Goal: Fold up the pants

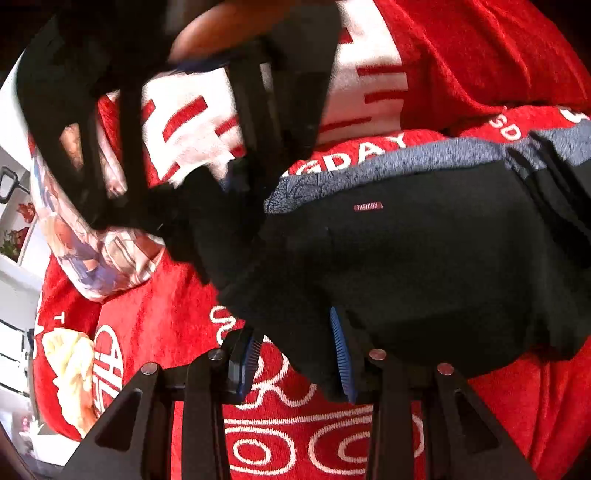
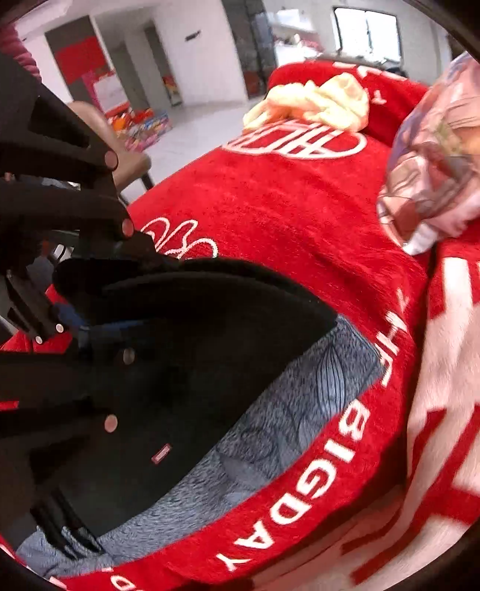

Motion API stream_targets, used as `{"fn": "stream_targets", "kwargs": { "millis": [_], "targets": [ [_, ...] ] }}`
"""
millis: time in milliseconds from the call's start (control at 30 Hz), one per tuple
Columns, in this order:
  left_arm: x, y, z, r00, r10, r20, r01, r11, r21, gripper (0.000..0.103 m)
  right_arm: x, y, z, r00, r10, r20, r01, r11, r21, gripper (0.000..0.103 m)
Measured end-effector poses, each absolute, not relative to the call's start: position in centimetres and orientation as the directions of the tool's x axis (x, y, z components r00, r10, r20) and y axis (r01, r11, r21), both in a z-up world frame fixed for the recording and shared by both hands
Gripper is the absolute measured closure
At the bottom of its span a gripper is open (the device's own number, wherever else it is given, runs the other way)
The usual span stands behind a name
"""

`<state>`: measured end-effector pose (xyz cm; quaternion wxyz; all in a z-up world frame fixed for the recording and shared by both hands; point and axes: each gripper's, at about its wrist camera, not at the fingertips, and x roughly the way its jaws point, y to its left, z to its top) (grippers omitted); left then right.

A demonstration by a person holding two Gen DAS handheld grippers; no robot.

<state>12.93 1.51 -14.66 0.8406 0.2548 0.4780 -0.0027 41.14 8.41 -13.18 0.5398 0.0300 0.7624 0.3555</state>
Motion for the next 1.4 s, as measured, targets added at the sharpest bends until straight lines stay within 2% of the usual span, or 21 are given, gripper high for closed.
{"fn": "stream_targets", "kwargs": {
  "millis": [167,367,600,833,1033,1200,1233,1300,1367,1400],
  "targets": [
    [12.5,-0.7,-11.5,0.59,0.18,-0.787,0.269,0.875,0.402,0.065,40.5,2.4,-10.4,-0.329,0.577,-0.748,-0.27,0.701,0.66,0.083],
    [11.1,-6.5,-6.6,0.654,0.065,-0.754,0.342,0.864,0.37,0.065,38.1,-8.4,-6.6,-0.169,0.754,-0.635,-0.157,0.615,0.773,0.082],
    [8.9,-16.6,-3.9,0.668,-0.083,-0.739,0.478,0.809,0.341,0.065,33.7,-21.9,-4.4,0.031,0.817,-0.576,-0.067,0.577,0.814,0.082],
    [6.0,-27.4,-6.5,0.612,-0.163,-0.774,0.624,0.701,0.345,0.065,28.6,-36.1,-8.1,0.179,0.817,-0.548,0.1,0.538,0.837,0.082],
    [5.2,-33.1,-12.2,0.518,-0.109,-0.849,0.693,0.635,0.341,0.065,25.6,-41.7,-15.9,0.212,0.796,-0.566,0.251,0.516,0.819,0.083],
    [4.4,-34.0,-14.1,0.523,-0.068,-0.85,0.706,0.593,0.387,0.065,24.0,-43.3,-19.5,0.235,0.808,-0.54,0.31,0.464,0.83,0.083],
    [4.2,-34.0,-14.1,0.521,-0.063,-0.851,0.711,0.583,0.392,0.064,23.8,-43.4,-19.8,0.236,0.809,-0.538,0.314,0.46,0.83,0.083],
    [4.1,-33.6,-13.8,0.517,-0.06,-0.854,0.716,0.577,0.393,0.056,23.3,-43.7,-19.7,0.236,0.807,-0.541,0.31,0.465,0.829,0.083],
    [4.1,-32.8,-13.0,0.489,-0.069,-0.869,0.725,0.586,0.362,0.044,23.0,-43.9,-19.3,0.235,0.788,-0.569,0.302,0.497,0.814,0.083],
    [4.1,-32.3,-12.7,0.483,-0.071,-0.873,0.725,0.592,0.352,0.042,22.9,-44.0,-18.9,0.231,0.774,-0.59,0.297,0.521,0.8,0.083]
  ]
}}
